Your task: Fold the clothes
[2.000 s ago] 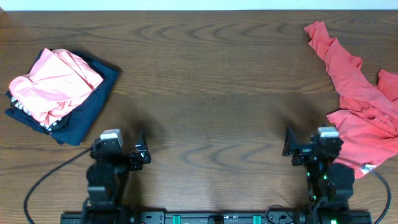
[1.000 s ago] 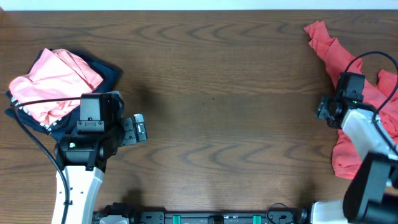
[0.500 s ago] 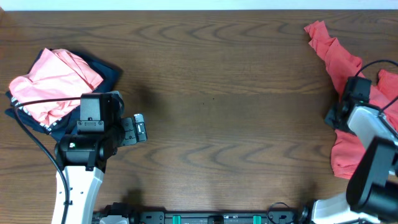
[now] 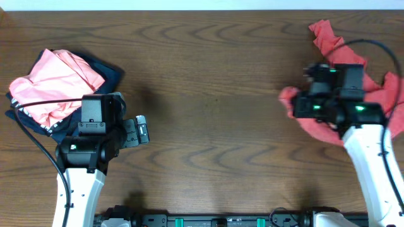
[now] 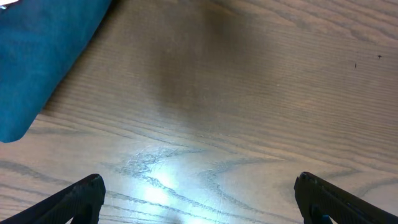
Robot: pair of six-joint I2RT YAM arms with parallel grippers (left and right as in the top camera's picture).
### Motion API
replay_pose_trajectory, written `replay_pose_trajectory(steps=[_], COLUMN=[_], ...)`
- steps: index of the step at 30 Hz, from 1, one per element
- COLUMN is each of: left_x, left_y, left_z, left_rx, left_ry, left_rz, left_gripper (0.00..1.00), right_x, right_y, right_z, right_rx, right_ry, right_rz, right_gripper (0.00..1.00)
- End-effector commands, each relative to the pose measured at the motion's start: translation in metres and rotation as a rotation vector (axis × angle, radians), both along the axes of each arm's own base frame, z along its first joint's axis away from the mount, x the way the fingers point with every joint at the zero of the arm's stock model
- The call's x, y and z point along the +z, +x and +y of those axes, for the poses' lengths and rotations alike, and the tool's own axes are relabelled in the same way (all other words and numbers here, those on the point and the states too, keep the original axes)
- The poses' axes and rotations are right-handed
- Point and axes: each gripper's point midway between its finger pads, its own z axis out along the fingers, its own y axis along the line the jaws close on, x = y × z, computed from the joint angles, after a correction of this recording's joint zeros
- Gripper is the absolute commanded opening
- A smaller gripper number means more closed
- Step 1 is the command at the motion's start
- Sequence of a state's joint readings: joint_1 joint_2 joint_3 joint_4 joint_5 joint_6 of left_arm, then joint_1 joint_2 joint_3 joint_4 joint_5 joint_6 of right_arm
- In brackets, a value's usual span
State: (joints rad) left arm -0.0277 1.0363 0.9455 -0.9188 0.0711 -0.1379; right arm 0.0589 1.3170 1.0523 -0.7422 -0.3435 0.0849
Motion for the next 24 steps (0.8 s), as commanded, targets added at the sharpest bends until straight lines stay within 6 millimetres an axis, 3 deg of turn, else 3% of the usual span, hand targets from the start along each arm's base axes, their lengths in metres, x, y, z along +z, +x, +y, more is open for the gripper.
replay_pose_trajectory(steps=[1, 5, 7, 10, 11, 13, 16, 20, 24], left_x=[0.005, 0.005, 0.005, 0.005, 0.005, 0.005, 0.008, 0.016, 0.011], left_y=[0.002, 0.002, 0.002, 0.002, 0.002, 0.002, 0.006, 0.014, 0.024], left_z=[0.001, 0.001, 0.001, 0.001, 0.001, 0.001, -0.014, -0.043, -0.055], left_rx=[0.011, 0.011, 0.011, 0.011, 0.011, 0.012, -0.020, -0.079, -0.065], left_ry=[-0.002, -0.003, -0.003, -0.003, -0.003, -0.007, -0.085, -0.250, -0.311], left_rz=[-0.012, -0.011, -0.010, -0.011, -0.011, -0.011, -0.028, -0.065, -0.057], left_gripper=[0.98, 0.98, 0.98, 0.98, 0.98, 0.98, 0.98, 0.98, 0.98], right_x=[0.009, 0.012, 0.006, -0.012, -0.017, -0.021, -0.011, 0.012, 0.019], right_y=[-0.011, -0.022, -0.033, -0.030, -0.021, 0.004, 0.024, 0.030, 0.022], right_z=[0.071, 0.147, 0.176, 0.183, 0.174, 0.140, 0.083, 0.032, -0.029], right_rx=[0.239, 0.499, 0.614, 0.605, 0.535, 0.304, -0.014, -0.172, -0.318], right_ry=[0.103, 0.119, 0.100, -0.017, -0.085, -0.219, -0.339, -0.356, -0.381], right_rz=[-0.040, -0.150, -0.180, -0.193, -0.194, -0.198, -0.214, -0.232, -0.179], right_gripper=[0.01, 0.01, 0.02, 0.27, 0.37, 0.45, 0.68, 0.74, 0.76])
